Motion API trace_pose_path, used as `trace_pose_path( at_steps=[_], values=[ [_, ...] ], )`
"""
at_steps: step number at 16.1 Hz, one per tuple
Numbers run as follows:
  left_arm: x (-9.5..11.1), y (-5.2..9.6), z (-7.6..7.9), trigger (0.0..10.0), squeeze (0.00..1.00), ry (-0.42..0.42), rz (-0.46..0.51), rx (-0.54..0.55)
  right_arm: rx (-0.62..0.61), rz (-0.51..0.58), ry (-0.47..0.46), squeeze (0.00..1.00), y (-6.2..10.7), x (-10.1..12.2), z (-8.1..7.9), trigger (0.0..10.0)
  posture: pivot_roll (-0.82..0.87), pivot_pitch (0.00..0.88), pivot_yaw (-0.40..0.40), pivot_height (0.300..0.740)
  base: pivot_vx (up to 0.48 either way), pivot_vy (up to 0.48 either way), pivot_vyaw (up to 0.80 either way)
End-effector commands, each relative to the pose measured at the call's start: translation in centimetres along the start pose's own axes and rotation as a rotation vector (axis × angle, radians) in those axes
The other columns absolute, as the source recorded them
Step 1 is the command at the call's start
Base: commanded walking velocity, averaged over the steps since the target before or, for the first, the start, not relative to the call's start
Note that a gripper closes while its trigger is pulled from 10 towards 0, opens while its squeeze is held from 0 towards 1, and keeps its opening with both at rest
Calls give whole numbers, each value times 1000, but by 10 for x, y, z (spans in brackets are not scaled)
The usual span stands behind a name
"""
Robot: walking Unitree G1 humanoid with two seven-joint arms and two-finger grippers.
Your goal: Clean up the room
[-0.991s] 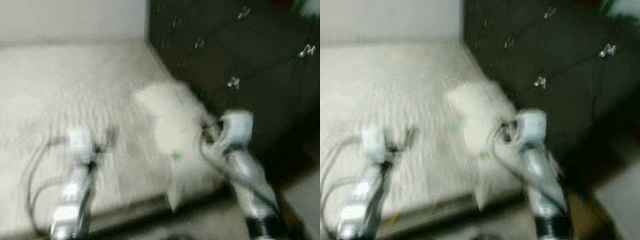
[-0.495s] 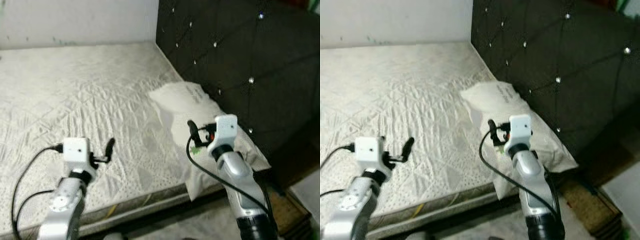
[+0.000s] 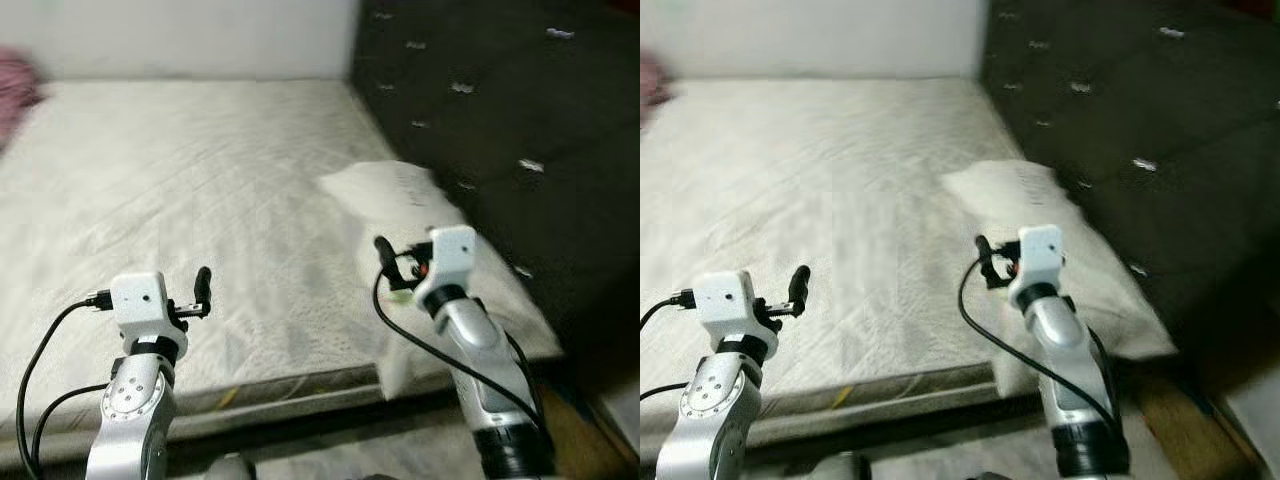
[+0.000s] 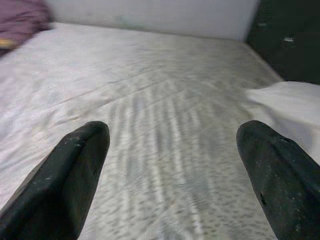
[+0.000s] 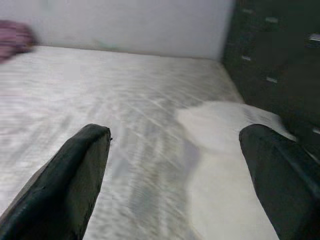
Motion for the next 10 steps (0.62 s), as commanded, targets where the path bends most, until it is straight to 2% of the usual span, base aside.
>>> trace_pose_path(
  at_steps=[1, 6, 10],
  values=[
    [1, -1, -1, 10000, 0, 5, 3, -4, -11, 4, -10, 0, -1, 2, 3, 10000, 48, 17, -56, 740, 0, 0, 800],
    [-1, -3, -2, 10000, 0, 10, -12, 3, -25, -4, -29, 0, 4, -2, 7, 10000, 32, 29, -51, 740, 0, 477, 0],
    [-3, -3, 4, 10000, 0, 18, -19, -10, -23, -5, -29, 0, 2, -1, 7, 10000, 35, 22, -56, 740, 0, 480, 0]
  ],
)
Point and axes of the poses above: a point about 5 cm out from each wrist's last joint towards the gripper, its own y axis pointing back from the gripper into the wrist, its own x axis along the axis of the wrist's last joint, z = x × y, the point moved 2 cm from there along -y, pointing out of the wrist towards the gripper
